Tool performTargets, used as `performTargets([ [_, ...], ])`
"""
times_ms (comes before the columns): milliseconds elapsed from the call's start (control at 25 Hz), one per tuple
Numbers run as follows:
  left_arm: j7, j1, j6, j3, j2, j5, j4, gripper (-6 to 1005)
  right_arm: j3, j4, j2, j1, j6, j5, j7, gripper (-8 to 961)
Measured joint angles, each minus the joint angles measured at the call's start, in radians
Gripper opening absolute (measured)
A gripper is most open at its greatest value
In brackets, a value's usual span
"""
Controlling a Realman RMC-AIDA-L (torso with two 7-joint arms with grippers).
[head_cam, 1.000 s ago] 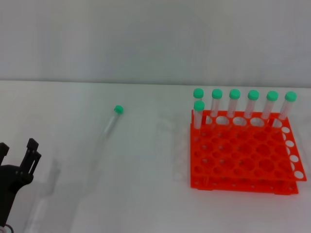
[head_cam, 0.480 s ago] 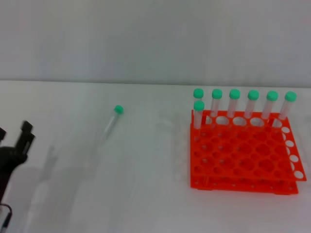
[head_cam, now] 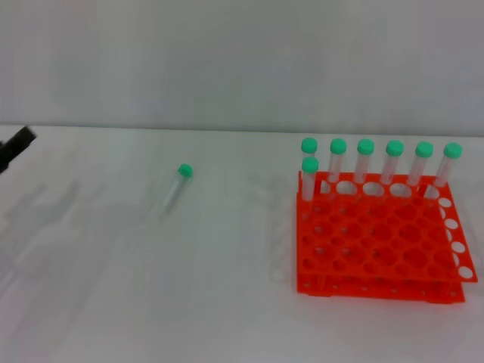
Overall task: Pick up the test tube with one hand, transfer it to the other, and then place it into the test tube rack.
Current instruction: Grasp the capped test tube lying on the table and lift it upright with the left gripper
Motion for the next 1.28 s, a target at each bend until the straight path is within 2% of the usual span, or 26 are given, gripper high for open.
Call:
performTargets([
  [80, -0.133, -0.037, -0.005, 0.049, 0.023, 0.069, -0.058, 771, 0.0, 0.0, 0.0, 0.0, 0.0, 0.0, 0.0, 767],
  [240, -0.36, -0.153, 0.011, 0.054, 0.085, 0.352, -0.156, 771, 0.0, 0.0, 0.0, 0.001, 0.0, 0.0, 0.0, 767],
  [440, -0.553, -0.299, 0.028, 0.055, 0.161, 0.69, -0.171, 772, 0.0, 0.0, 0.0, 0.001, 0.0, 0.0, 0.0, 767],
  [560, -0.634, -0.384, 0.026, 0.056, 0.182, 0.866, -0.17, 772, 0.0, 0.0, 0.0, 0.003, 0.0, 0.0, 0.0, 767],
  [800, -0.771, -0.526, 0.016, 0.057, 0.193, 1.143, -0.139, 770, -0.004, 0.0, 0.003, 0.009, 0.0, 0.0, 0.0, 767],
  [960, -0.853, -0.583, 0.005, 0.058, 0.198, 1.285, -0.083, 771, -0.009, 0.001, 0.007, 0.024, 0.0, -0.002, 0.0, 767],
  [1160, -0.955, -0.643, -0.072, 0.059, 0.189, 1.447, 0.005, 772, -0.008, 0.005, 0.009, 0.027, 0.0, 0.0, 0.002, 767],
  [1280, -0.988, -0.663, -0.124, 0.058, 0.185, 1.491, 0.055, 771, -0.008, 0.011, 0.009, 0.027, 0.0, 0.0, 0.015, 767],
])
